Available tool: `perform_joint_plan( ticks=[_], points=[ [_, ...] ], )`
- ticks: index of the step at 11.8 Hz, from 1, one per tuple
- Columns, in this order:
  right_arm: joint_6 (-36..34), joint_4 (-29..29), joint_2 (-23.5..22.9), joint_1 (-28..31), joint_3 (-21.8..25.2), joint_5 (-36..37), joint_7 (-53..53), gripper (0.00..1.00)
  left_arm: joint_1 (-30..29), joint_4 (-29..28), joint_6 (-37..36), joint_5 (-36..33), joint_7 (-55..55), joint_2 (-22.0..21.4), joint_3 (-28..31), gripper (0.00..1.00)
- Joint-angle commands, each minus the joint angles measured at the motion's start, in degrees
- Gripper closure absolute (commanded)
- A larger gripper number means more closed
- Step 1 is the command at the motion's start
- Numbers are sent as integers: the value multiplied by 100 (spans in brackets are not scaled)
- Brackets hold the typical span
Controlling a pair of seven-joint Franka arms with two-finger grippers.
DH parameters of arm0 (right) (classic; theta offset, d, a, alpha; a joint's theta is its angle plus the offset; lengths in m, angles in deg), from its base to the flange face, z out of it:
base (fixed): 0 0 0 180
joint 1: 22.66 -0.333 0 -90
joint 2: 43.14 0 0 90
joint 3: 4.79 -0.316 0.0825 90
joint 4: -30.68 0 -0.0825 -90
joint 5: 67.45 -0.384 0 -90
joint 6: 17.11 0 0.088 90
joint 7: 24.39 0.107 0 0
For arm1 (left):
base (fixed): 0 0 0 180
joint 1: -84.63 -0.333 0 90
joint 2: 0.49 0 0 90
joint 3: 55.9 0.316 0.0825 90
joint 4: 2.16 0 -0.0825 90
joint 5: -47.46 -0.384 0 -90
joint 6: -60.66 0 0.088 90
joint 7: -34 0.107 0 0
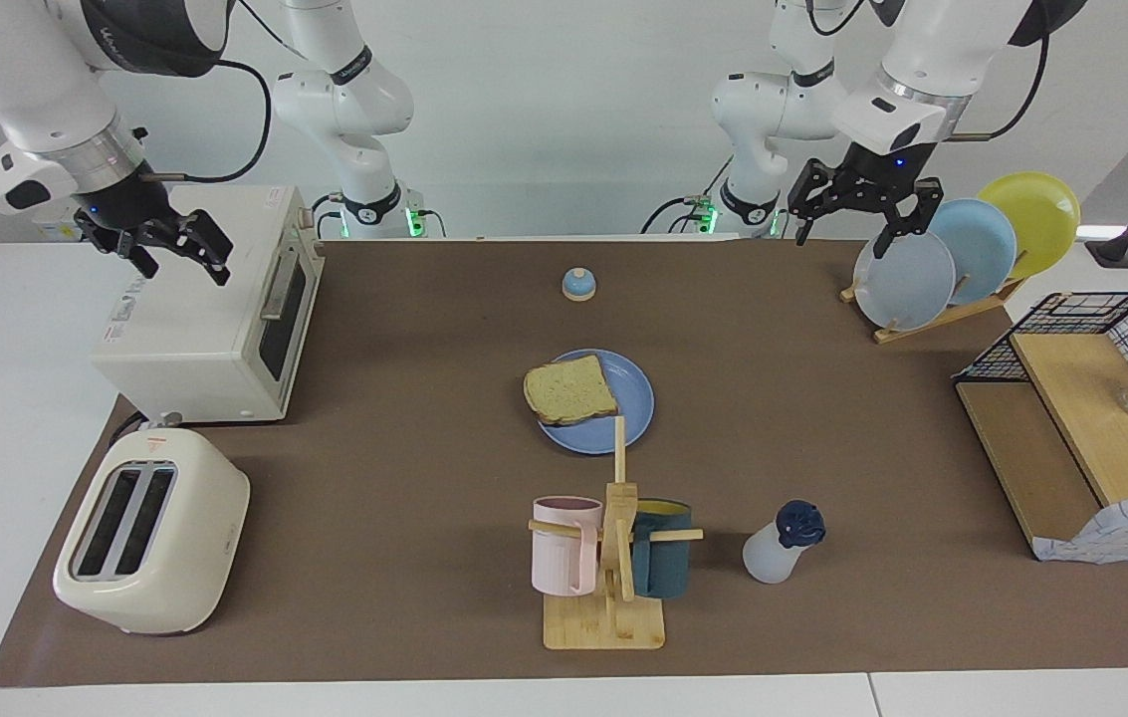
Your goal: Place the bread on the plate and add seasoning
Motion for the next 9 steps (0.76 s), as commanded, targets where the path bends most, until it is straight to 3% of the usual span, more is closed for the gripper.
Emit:
perform_joint_plan(
  ticks=[1, 3, 5, 9],
  points=[
    [-78, 59, 121, 19, -35, 20, -36, 0, -765, 354, -381, 44, 9, 162, -317, 0],
    [-60, 59, 121, 19, -35, 20, -44, 0, -1154, 742, -952, 18, 9, 434, -503, 0],
    [-34, 59, 121, 19, -35, 29, -44, 0, -1251, 630, -903, 0, 26, 436, -556, 0],
    [-60, 77, 130, 19, -35, 29, -36, 0, -1243, -363, 91, 0, 44, 67, -504, 0]
  ],
)
